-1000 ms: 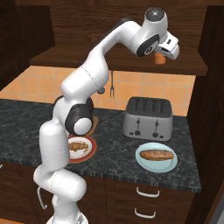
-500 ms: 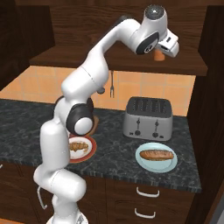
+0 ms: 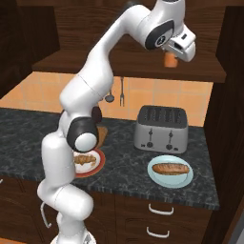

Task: From the different types of pastries on the counter, select a croissant and place it on the cutting board. Then retrieve a jar of jam from the cabinet and place it alongside the croissant on the cutting board.

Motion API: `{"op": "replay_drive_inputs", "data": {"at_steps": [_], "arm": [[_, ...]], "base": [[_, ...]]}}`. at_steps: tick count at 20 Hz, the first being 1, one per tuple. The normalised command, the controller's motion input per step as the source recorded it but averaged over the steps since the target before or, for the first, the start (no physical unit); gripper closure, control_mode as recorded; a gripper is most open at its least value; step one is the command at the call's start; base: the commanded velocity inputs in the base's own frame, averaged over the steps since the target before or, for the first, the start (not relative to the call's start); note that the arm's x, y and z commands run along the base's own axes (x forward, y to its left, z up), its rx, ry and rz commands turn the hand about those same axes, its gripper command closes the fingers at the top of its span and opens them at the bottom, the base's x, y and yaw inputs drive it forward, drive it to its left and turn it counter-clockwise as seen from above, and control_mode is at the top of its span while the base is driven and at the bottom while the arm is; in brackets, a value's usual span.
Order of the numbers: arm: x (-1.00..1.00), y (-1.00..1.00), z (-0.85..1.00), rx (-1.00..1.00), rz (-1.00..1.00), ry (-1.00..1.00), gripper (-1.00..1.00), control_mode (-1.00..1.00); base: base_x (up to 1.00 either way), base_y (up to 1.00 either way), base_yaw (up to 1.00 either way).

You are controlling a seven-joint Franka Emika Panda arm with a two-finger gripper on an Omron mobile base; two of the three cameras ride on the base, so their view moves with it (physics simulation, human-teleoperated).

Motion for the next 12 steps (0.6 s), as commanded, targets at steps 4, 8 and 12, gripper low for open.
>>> {"op": "replay_drive_inputs", "data": {"at_steps": [4, 8, 12], "arm": [[-1.00, 0.46, -1.00, 0.06, -0.16, -0.02, 1.00, -1.00], [-1.00, 0.67, -0.99, 0.05, -0.21, -0.01, 1.00, -1.00], [-1.00, 0.79, -0.99, 0.03, -0.23, -0.08, 1.00, -1.00]], "base": [[0.00, 0.00, 0.00], [0.00, 0.00, 0.00], [0.00, 0.00, 0.00]]}}
